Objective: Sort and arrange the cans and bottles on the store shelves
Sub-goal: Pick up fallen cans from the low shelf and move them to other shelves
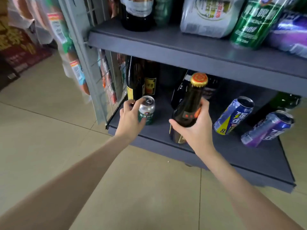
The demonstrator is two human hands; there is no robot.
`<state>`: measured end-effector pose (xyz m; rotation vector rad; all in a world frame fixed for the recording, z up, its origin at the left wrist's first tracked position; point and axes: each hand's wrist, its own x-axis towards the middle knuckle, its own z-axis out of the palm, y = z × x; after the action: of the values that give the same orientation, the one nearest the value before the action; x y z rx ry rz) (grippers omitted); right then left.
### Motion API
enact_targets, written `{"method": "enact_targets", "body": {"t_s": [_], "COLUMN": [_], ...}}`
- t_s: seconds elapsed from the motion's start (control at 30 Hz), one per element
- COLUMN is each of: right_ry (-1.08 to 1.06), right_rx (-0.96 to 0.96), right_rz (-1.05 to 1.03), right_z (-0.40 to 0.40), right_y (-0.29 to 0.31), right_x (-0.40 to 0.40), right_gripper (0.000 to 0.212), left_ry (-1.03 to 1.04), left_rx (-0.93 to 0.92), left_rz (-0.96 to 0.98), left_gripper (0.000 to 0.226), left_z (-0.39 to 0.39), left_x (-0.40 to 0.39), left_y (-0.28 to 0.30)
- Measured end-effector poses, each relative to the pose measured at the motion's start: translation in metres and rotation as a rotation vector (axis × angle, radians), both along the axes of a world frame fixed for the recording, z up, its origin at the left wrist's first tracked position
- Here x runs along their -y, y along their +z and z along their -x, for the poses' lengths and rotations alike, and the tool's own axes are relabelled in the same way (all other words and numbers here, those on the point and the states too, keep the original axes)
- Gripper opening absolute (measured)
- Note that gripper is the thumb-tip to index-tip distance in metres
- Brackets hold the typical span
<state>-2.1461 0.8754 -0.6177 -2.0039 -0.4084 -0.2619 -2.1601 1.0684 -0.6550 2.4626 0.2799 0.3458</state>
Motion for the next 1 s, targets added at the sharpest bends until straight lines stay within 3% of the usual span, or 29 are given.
{"method": "enact_targets", "body": {"t_s": [0.2,0.53,0.77,0.87,1.0], "right_ry": [0.011,-0.063,-0.008,-0.009,-0.089], "right_rx": [0.016,-0.024,-0.065,-0.172,-0.296], "right_rz": [-0.004,-0.085,-0.058,-0.019,0.128], "right_z": [-0.042,-0.084,-0.087,-0.077,-0.063], "right_y": [-0.03,-0.037,-0.042,-0.066,-0.089], "right_x": [-0.015,-0.033,-0.026,-0.017,-0.016], "right_gripper": [0.08,0.081,0.093,0.103,0.081], "left_ry": [-0.03,-0.011,0.044,0.013,0.018], "left_rx": [0.004,0.037,0.067,0.06,0.071], "left_rz": [-0.04,0.112,0.185,0.2,0.169], "left_gripper": [0.045,0.048,0.044,0.043,0.043], "left_z": [-0.025,-0.046,-0.053,-0.053,-0.052], "left_x": [-0.004,0.003,0.007,0.005,-0.015], "left_y": [-0.027,-0.039,-0.041,-0.041,-0.042]}}
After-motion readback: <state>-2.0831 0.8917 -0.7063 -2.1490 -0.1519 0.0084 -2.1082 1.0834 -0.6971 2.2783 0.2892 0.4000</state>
